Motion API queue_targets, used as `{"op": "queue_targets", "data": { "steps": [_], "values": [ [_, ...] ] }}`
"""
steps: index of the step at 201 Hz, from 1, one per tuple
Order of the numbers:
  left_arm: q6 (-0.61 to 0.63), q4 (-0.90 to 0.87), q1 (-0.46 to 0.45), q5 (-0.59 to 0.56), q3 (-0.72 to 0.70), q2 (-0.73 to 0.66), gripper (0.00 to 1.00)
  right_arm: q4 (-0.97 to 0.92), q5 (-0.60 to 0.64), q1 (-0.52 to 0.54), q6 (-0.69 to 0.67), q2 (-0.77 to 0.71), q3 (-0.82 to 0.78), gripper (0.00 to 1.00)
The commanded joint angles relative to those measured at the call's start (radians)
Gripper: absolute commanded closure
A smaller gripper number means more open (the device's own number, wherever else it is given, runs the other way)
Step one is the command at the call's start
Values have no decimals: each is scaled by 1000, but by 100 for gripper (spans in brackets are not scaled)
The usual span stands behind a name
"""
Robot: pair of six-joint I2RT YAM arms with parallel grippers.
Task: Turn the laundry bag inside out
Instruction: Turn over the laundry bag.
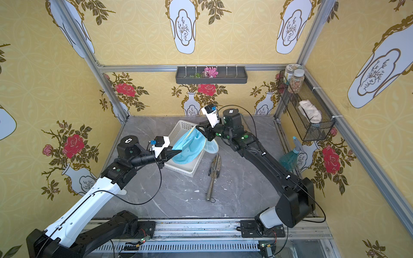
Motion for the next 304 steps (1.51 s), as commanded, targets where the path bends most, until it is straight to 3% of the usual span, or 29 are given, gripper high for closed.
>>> {"op": "queue_targets", "data": {
  "steps": [1,19,34,57,72,92,130,144,162,174,198,218,269,296,304],
  "values": [
    [65,-66,0,202,26,21,100,1,-24,-15,2,25,27,69],
    [66,-59,0,247,33,31,100,-4,-47,-18,-8,42,40,65],
    [19,32,0,237,11,20,100,-15,-96,-17,-9,55,41,46],
    [-123,315,6,95,-79,-30,100,-2,-128,-21,17,42,-12,23],
    [-247,470,30,58,-119,-45,100,45,-123,-39,70,11,-70,19],
    [-422,519,77,20,-101,-11,100,98,-37,-80,162,-62,-137,15],
    [-689,731,131,25,-152,32,100,117,111,-234,362,-258,-224,1],
    [-755,805,133,29,-168,44,100,99,103,-251,366,-310,-237,1],
    [-831,901,134,37,-189,59,100,159,-44,-230,400,-323,-259,2],
    [-865,941,134,44,-192,70,100,185,-116,-175,419,-291,-248,4],
    [-904,985,134,59,-194,80,100,146,-142,-66,410,-208,-174,9],
    [-907,989,134,55,-195,77,100,121,-173,-42,452,-144,-116,21],
    [-922,1007,134,58,-198,76,100,134,-137,-39,492,-129,-142,78],
    [-991,1094,134,98,-202,83,100,170,-71,-64,540,-141,-182,99],
    [-1035,1148,134,120,-202,91,100,181,-58,-70,558,-133,-192,100]
  ]
}}
